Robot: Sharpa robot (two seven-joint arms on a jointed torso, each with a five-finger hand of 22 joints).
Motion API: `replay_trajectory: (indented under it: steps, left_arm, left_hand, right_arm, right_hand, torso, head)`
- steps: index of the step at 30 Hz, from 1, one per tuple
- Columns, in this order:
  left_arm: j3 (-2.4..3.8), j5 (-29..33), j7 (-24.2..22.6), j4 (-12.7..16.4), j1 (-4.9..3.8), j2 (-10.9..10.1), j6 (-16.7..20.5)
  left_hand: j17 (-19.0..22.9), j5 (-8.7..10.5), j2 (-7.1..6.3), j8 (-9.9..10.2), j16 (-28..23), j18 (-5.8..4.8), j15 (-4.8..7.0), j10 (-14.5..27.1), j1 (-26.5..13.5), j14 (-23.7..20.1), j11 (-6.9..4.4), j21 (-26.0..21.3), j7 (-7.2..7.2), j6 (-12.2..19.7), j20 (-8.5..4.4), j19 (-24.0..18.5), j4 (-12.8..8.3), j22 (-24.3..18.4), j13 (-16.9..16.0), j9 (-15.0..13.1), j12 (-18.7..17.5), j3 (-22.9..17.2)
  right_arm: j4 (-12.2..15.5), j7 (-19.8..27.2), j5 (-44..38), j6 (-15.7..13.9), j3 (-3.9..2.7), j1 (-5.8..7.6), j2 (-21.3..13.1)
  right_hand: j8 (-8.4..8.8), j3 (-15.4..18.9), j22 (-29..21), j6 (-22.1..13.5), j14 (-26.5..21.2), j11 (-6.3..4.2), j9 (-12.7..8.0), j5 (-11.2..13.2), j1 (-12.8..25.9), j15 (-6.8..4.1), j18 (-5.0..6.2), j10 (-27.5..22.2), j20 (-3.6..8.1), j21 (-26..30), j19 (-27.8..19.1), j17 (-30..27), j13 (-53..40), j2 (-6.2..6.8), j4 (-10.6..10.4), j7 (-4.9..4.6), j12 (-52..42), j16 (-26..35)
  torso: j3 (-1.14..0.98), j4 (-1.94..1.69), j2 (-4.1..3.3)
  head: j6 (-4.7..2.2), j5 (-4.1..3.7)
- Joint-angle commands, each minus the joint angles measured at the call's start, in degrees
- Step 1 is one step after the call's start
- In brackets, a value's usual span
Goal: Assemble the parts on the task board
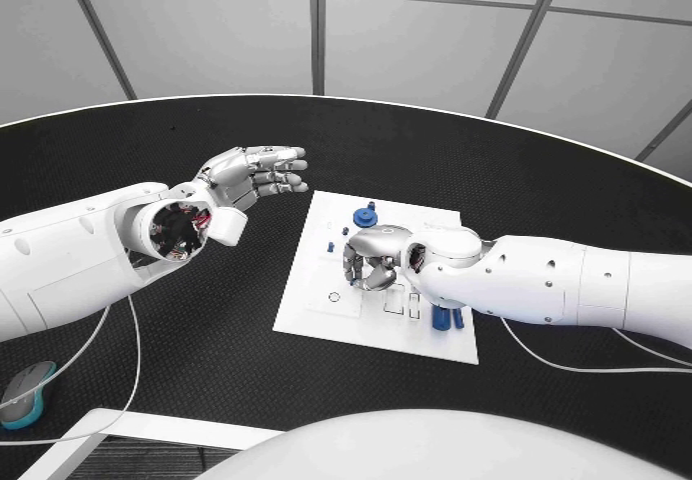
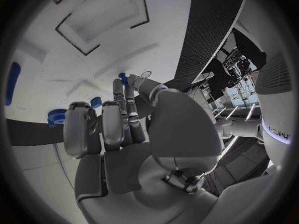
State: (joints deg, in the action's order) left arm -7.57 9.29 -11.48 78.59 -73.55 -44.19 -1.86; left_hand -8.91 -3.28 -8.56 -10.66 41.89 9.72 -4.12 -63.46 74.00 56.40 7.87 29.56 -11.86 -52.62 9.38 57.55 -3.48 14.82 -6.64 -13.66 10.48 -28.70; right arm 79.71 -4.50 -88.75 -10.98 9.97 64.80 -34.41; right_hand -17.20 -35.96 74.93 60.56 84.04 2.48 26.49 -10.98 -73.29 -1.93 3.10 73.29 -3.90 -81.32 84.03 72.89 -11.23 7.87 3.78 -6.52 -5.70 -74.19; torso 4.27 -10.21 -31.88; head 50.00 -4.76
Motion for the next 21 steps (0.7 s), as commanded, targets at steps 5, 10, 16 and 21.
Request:
replay_trajectory:
  steps: [5, 10, 16, 21]
  left_arm:
    - [0.0, 0.0, 0.1, 0.0, 0.0, 0.0, -0.1]
    - [0.0, 0.0, 0.2, 0.0, -0.01, 0.0, -0.1]
    - [0.0, 0.0, 0.3, 0.0, -0.01, 0.0, -0.3]
    - [0.0, 0.0, 0.4, 0.0, -0.01, 0.0, -0.3]
  left_hand:
    - [-0.1, 0.22, 0.12, 0.2, -0.2, 0.59, -0.38, 0.4, 0.5, 0.0, 0.15, -0.1, 0.0, 0.2, 0.16, 0.4, 0.1, -0.1, 0.1, 0.1, 0.3, 0.3]
    - [-0.1, 0.22, 0.12, 0.2, -0.2, 0.59, -0.38, 0.4, 0.5, 0.0, 0.15, -0.1, 0.0, 0.2, 0.16, 0.4, 0.1, -0.1, 0.1, 0.1, 0.3, 0.3]
    - [-0.1, 0.22, 0.14, 0.2, -0.2, 0.58, -0.4, 0.4, 0.4, 0.0, 0.17, -0.2, -0.01, 0.2, 0.18, 0.4, 0.2, -0.1, 0.1, 0.1, 0.4, 0.4]
    - [-0.1, 0.22, 0.14, 0.2, -0.2, 0.58, -0.4, 0.4, 0.4, 0.0, 0.17, -0.2, -0.01, 0.2, 0.18, 0.4, 0.2, -0.1, 0.1, 0.1, 0.4, 0.4]
  right_arm:
    - [-0.2, -0.2, 0.0, 0.2, 0.01, -0.02, 0.3]
    - [-0.4, -0.4, 0.0, 0.4, 0.01, -0.02, 0.5]
    - [-0.7, -0.9, 0.0, 0.8, 0.01, -0.03, 0.7]
    - [-0.8, -0.9, 0.0, 0.5, 0.01, -0.03, 0.7]
  right_hand:
    - [-0.25, 0.0, 7.4, -0.3, 3.2, 0.12, 0.1, -0.4, 0.0, -0.17, -0.95, 0.4, 0.44, -0.1, 3.3, 0.0, 0.0, -0.51, -0.1, -0.19, 0.2, 0.3]
    - [-0.25, 0.0, 7.4, -0.3, 3.2, 0.12, 0.1, -0.4, 0.0, -0.17, -0.95, 0.4, 0.44, -0.1, 3.3, 0.0, 0.0, -0.51, -0.1, -0.19, 0.2, 0.3]
    - [-0.25, 0.0, 7.2, -0.4, 3.2, 0.15, 0.2, -0.4, 0.0, -0.15, -0.89, 0.4, 0.43, 0.1, 3.3, -0.2, 0.0, -0.58, -0.1, -0.22, 0.3, 0.5]
    - [-0.07, 0.0, 6.8, -0.9, 3.0, 0.31, 0.3, -0.5, 0.0, -0.04, -0.78, 0.1, 0.36, 0.6, 3.1, -0.7, 0.1, -0.55, 0.0, -0.39, 0.6, 0.8]
  torso:
    - [0.05, -0.05, -0.04]
    - [0.02, 0.01, -0.07]
    - [-0.01, -0.01, -0.02]
    - [-0.03, 0.02, -0.02]
  head:
    - [0.0, -0.04]
    - [0.0, 0.03]
    - [0.0, -0.01]
    - [0.0, -0.06]
